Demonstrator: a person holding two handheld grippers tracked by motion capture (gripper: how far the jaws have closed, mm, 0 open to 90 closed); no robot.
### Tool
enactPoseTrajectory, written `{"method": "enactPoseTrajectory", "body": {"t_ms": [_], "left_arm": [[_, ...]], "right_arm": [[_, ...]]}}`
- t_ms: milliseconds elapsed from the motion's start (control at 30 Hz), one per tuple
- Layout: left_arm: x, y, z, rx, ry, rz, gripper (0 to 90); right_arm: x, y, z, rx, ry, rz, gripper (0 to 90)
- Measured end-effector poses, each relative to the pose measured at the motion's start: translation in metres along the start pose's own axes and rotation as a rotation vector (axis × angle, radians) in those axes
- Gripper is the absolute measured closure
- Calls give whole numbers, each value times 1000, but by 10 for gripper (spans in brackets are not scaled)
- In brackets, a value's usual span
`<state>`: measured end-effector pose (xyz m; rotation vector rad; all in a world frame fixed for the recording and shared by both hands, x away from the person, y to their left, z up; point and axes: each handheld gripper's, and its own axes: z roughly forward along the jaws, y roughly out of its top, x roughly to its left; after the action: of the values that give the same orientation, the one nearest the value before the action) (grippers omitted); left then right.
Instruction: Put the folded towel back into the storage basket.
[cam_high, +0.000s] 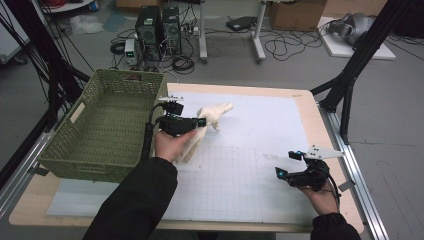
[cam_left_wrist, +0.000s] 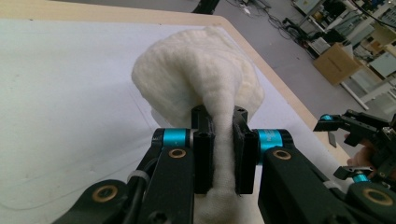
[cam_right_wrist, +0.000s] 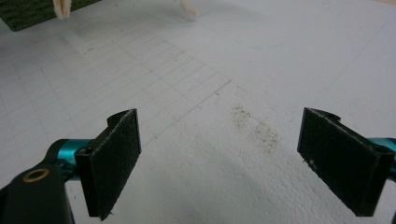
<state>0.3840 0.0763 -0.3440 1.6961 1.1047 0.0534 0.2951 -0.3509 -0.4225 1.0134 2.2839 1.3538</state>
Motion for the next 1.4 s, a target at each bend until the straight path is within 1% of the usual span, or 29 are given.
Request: {"method": "enactPoseTrajectory", "body": {"t_ms": [100, 133, 200, 333, 433, 467, 500, 533, 567, 633, 700, 733, 767, 833, 900, 1067, 1133, 1233, 1333, 1400], "left_arm": [[0, 4, -5, -11, -3, -3, 816], [0, 5, -7, -12, -10, -6, 816], [0, 8, -11, -18, 0, 4, 816], [2, 14, -21, -26, 6, -10, 817], [5, 17, -30, -43, -8, -38, 817], [7, 18, -33, -42, -15, -54, 817], [8, 18, -34, -40, -22, -63, 817], [10, 19, -36, -27, -22, -65, 817], [11, 19, -38, -26, -23, -67, 818], [16, 21, -42, -33, -33, -91, 818], [20, 22, -46, -48, -48, -108, 818], [23, 23, -49, -54, -65, -134, 818], [24, 25, -51, -58, -82, -149, 818], [28, 28, -57, -67, -95, -166, 818], [32, 31, -64, -76, -112, -195, 818], [43, 36, -84, -111, -117, -244, 818], [48, 38, -92, -126, -129, -263, 818], [53, 41, -102, -145, -122, -277, 818], [59, 43, -114, -146, -99, -280, 818], [63, 44, -123, -157, -82, -282, 818]], "right_arm": [[0, 0, 1, 3, 1, -3, 126], [0, 0, 1, 2, 1, -3, 126], [0, 0, 1, 4, 4, 0, 126], [-1, 0, 1, 5, 5, 0, 126], [-1, 0, 2, 4, 7, -7, 126], [-1, 0, 2, 5, 6, -8, 126], [0, 1, 2, 6, 7, -8, 126], [0, 1, 2, 7, 6, -9, 126], [0, 1, 3, 5, 6, -12, 126], [-1, 1, 3, 9, 8, -12, 127], [0, 1, 4, 9, 7, -13, 126], [0, 1, 4, 9, 8, -13, 127], [0, 1, 4, 9, 8, -12, 126], [-1, 1, 4, 9, 8, -14, 126], [-1, 1, 4, 11, 10, -12, 126], [-1, 1, 6, 17, 9, -21, 127], [-1, 1, 7, 21, 9, -22, 127], [-1, 1, 8, 27, 7, -26, 127], [-1, 1, 9, 33, 8, -29, 127], [-1, 0, 10, 37, 8, -29, 127]]}}
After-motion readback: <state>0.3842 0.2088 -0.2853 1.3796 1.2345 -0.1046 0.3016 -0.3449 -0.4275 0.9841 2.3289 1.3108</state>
